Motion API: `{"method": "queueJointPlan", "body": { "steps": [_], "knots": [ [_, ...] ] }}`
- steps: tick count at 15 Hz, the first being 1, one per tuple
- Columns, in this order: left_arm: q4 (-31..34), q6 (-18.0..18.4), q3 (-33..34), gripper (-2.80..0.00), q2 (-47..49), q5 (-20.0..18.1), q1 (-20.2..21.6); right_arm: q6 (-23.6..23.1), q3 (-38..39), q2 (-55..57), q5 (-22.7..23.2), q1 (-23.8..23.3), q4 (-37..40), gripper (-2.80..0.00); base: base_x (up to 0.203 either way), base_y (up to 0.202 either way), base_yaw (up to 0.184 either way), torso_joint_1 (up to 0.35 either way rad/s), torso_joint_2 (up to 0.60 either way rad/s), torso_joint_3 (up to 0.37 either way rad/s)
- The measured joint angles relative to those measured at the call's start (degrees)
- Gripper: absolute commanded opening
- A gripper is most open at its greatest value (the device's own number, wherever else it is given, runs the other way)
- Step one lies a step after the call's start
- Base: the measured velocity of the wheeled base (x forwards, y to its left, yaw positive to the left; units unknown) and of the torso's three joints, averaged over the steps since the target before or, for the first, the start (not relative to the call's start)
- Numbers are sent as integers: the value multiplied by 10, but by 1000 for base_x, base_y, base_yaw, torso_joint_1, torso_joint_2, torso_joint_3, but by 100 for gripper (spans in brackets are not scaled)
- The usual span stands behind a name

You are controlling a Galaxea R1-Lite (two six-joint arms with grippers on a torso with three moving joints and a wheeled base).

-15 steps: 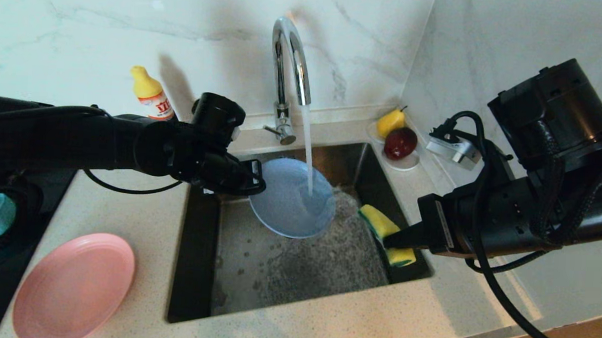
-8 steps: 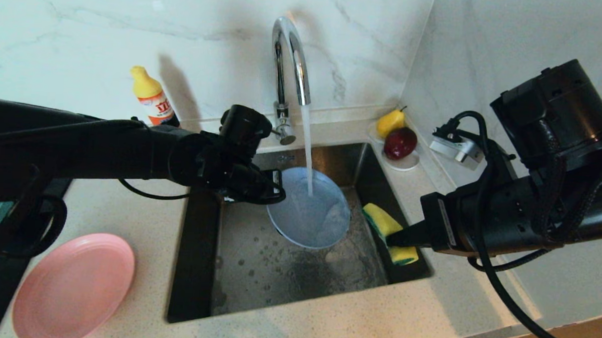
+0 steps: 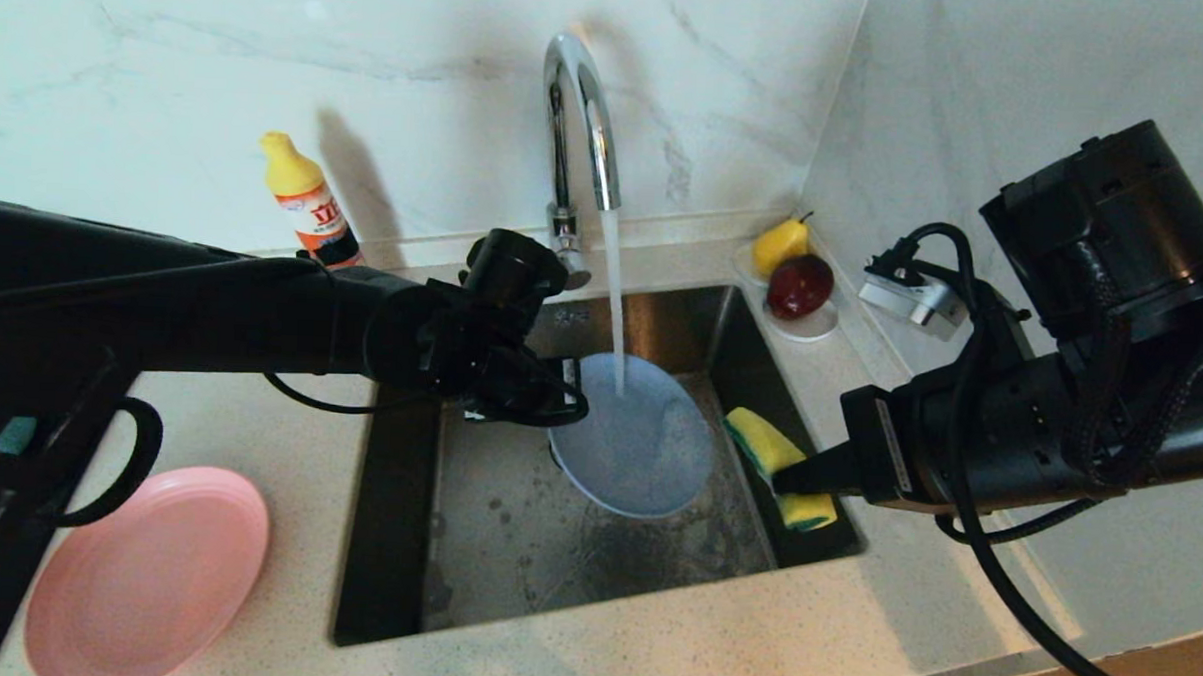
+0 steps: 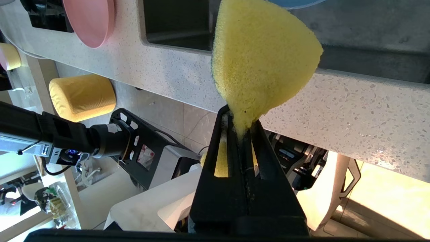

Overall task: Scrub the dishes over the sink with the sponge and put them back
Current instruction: Wash the plate

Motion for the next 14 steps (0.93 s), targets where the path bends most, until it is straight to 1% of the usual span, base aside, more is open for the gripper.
{"method": "queueJointPlan", "body": {
  "steps": [3,6,7,10,11,12,14],
  "knots": [
    [11,1,21,-280,-23,6,18,1,2,-4,0,0,1,-280,0,0,0,0,0,0],
    [12,11,53,-280,-65,13,50,2,7,-6,5,0,1,-280,0,0,0,0,0,0],
    [11,18,67,-280,-80,22,62,3,7,-6,5,0,1,-280,0,0,0,0,0,0],
    [4,46,100,-280,-125,69,97,3,7,-8,5,1,1,-280,0,0,0,0,0,0],
    [3,57,104,-280,-139,79,107,4,8,-8,4,1,2,-280,0,0,0,0,0,0],
    [-2,66,106,-280,-153,86,117,4,9,-9,4,1,4,-280,0,0,0,0,0,0],
    [-34,89,110,-280,-178,92,133,4,16,-10,3,2,3,-280,0,0,0,0,0,0]
  ]
}}
